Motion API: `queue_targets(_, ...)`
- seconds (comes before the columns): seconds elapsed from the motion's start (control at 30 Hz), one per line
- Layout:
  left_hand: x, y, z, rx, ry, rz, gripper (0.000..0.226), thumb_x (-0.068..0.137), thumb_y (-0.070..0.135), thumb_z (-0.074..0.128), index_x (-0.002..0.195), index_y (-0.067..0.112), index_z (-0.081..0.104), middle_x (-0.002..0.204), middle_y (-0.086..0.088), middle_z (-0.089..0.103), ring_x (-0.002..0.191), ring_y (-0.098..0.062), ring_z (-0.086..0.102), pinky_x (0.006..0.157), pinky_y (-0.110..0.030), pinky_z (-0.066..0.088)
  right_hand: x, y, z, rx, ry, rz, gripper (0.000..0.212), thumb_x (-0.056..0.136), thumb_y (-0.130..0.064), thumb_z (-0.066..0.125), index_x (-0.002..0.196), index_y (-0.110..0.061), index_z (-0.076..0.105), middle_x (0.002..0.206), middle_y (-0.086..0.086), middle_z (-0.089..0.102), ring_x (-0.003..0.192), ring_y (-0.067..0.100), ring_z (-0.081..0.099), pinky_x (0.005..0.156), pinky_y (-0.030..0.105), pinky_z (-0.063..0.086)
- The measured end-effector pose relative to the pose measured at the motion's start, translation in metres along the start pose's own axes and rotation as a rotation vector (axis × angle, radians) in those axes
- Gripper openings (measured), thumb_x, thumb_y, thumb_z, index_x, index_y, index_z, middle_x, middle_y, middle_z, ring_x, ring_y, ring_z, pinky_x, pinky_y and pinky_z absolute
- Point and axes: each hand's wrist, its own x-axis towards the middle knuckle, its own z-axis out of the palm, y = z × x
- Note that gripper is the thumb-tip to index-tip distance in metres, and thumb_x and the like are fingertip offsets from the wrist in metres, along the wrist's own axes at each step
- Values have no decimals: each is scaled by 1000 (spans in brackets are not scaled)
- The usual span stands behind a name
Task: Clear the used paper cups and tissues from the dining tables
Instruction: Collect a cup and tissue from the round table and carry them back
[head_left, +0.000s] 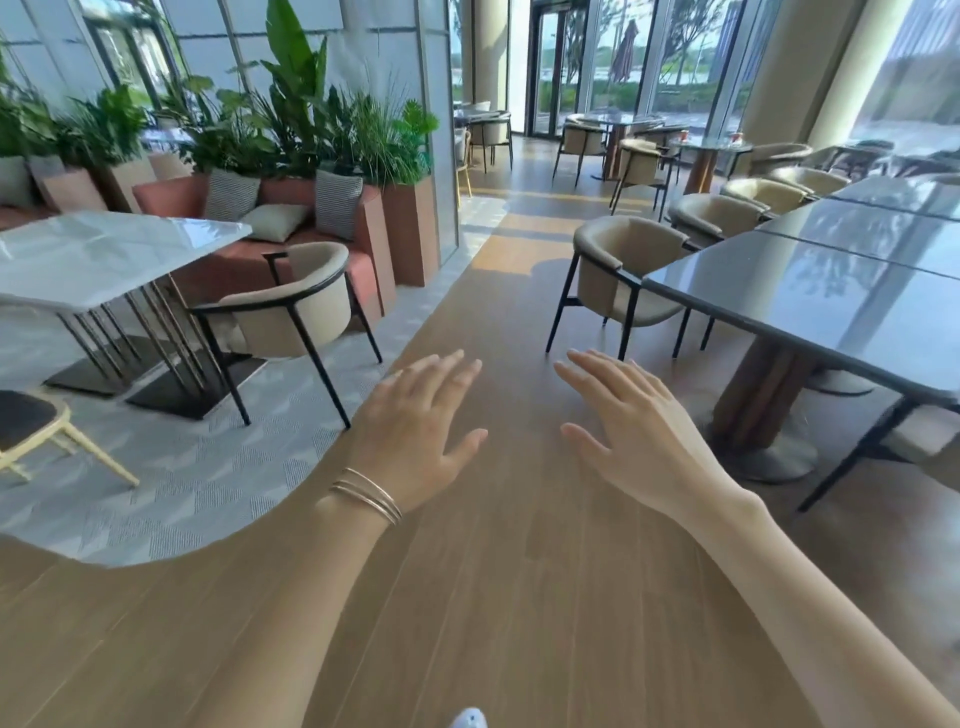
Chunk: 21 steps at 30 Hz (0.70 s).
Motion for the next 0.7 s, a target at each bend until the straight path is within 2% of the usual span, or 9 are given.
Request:
queue_targets(0.23, 144, -89, 32, -25, 4, 54, 65, 88, 51, 42, 144, 24, 25, 150, 0, 29, 136, -20, 27, 107, -40, 24, 146, 48, 37, -11, 9, 48, 57, 89, -33, 56, 141, -23, 35, 146, -2, 37, 136, 15, 30, 111, 28, 9)
queue_targets(0.37, 217, -127, 46, -29, 48, 61, 64, 87, 49, 44, 143, 22, 28, 148, -3, 33, 135, -23, 29, 103, -43, 29, 223, 70, 53, 7, 98, 52, 56, 87, -29, 59, 139, -18, 39, 142, 3, 44, 132, 21, 37, 109, 33, 21)
queue_targets(0.53, 286, -166, 92, -13, 23, 55, 66, 87, 52, 39, 145, 24, 23, 151, 1, 27, 138, -21, 24, 108, -42, 26, 296, 105, 99, 34, 114, 75, 61, 88, -30, 58, 142, -17, 32, 146, 2, 38, 136, 20, 30, 110, 32, 18)
queue_targets(0.7, 363, -202, 149, -14, 8, 6, 65, 88, 51, 42, 145, 25, 24, 151, 2, 27, 138, -20, 24, 107, -40, 26, 372, 160, 151, 7, 75, 78, 60, 88, -30, 57, 141, -16, 34, 146, 4, 38, 136, 22, 31, 111, 36, 21)
